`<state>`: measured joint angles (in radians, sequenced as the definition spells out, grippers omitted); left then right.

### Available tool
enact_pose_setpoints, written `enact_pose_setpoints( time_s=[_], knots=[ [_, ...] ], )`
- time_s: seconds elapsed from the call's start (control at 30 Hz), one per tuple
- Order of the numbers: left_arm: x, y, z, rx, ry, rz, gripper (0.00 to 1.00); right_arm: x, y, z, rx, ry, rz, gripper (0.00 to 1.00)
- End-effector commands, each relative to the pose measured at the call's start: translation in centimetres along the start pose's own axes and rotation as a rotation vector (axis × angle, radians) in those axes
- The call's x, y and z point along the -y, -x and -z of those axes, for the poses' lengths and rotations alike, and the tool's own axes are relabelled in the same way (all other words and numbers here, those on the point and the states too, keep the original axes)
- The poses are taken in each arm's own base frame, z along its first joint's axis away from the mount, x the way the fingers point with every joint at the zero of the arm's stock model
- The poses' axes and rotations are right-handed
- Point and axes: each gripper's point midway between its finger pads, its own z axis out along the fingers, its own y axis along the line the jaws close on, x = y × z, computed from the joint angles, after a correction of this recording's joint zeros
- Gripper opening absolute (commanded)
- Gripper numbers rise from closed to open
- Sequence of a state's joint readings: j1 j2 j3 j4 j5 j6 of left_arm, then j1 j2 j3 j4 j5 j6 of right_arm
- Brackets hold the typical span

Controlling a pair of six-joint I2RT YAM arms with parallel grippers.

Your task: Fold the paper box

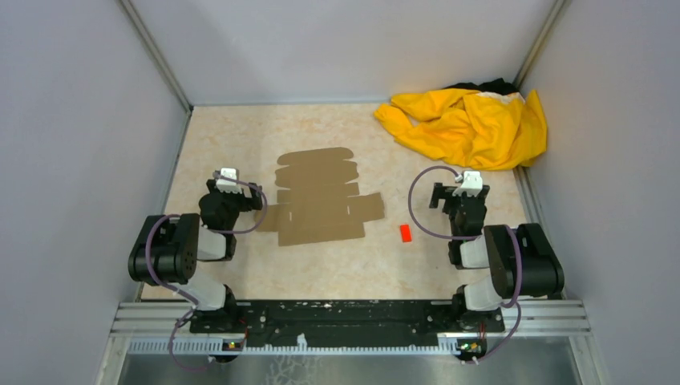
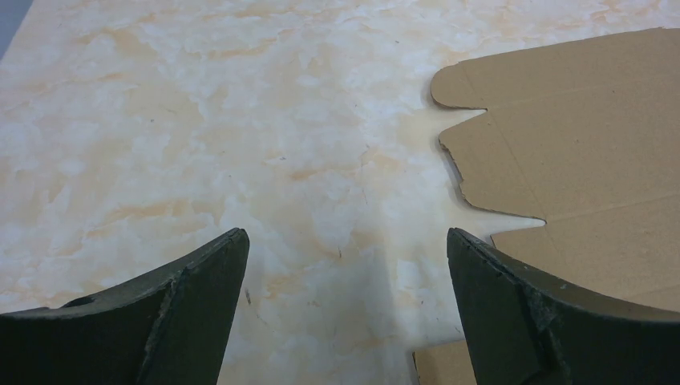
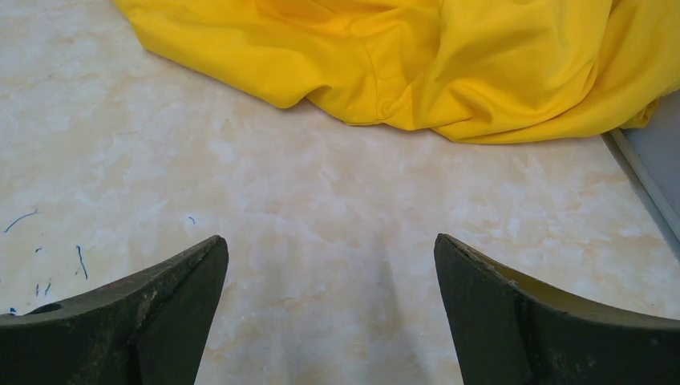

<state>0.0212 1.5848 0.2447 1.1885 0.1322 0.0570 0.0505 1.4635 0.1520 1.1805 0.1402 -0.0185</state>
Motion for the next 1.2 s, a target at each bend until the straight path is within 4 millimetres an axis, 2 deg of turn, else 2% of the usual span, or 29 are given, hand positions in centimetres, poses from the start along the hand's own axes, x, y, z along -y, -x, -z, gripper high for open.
enact_pose_setpoints(
  time_s=[0.0, 0.33, 0.4, 0.5, 0.67, 0.77, 0.8, 0.9, 0.93, 0.97, 1.0, 1.07, 1.1, 1.17],
  knots=[
    [0.4, 1.5, -0.4, 0.05, -0.02, -0.003, 0.99, -0.4, 2.4, -0.9, 0.074, 0.011, -0.008, 0.99],
    [0.4, 1.5, -0.5, 0.049, -0.015, -0.008, 0.99, -0.3, 2.5, -0.8, 0.079, 0.008, -0.009, 0.99],
    [-0.3, 2.4, -0.4, 0.077, 0.026, -0.003, 0.99, -0.1, 2.5, -0.7, 0.085, -0.006, -0.012, 0.99],
    [-2.1, 4.2, 0.8, 0.089, 0.147, 0.046, 0.99, 1.7, 3.1, -0.9, 0.074, -0.122, -0.07, 0.99],
    [1.2, 9.0, 1.6, 0.118, 0.106, 0.082, 0.99, 1.4, 5.7, -0.8, -0.051, -0.13, -0.136, 0.99],
    [2.2, 12.0, 1.5, 0.116, 0.116, 0.139, 0.99, -0.8, 8.5, -0.9, -0.124, -0.041, -0.199, 0.99],
    [2.0, 12.2, 1.6, 0.084, 0.158, 0.17, 0.99, -1.7, 9.4, -0.7, -0.146, -0.007, -0.228, 0.99],
    [2.7, 15.8, 1.2, 0.07, 0.17, 0.305, 0.99, -5.8, 13.0, -0.1, -0.178, 0.189, -0.299, 0.99],
    [3.5, 17.5, 1.0, 0.07, 0.129, 0.329, 0.99, -7.2, 14.5, 0.0, -0.166, 0.269, -0.317, 0.99],
    [4.3, 20.4, 0.9, 0.073, 0.082, 0.338, 0.99, -8.8, 15.8, 0.3, -0.154, 0.362, -0.344, 0.99],
    [5.2, 22.3, 1.1, 0.046, 0.036, 0.345, 0.99, -9.8, 16.8, 0.4, -0.146, 0.425, -0.375, 0.99],
    [6.4, 24.7, 2.3, -0.023, 0.001, 0.346, 0.99, -10.5, 16.2, 0.3, -0.231, 0.454, -0.483, 0.99],
    [6.6, 26.0, 2.9, 0.002, 0.005, 0.334, 0.99, -10.9, 16.2, -0.1, -0.268, 0.481, -0.533, 0.99],
    [7.1, 27.5, 3.7, 0.083, -0.032, 0.305, 0.99, -13.7, 16.8, 0.1, -0.34, 0.652, -0.546, 0.99]
  ],
)
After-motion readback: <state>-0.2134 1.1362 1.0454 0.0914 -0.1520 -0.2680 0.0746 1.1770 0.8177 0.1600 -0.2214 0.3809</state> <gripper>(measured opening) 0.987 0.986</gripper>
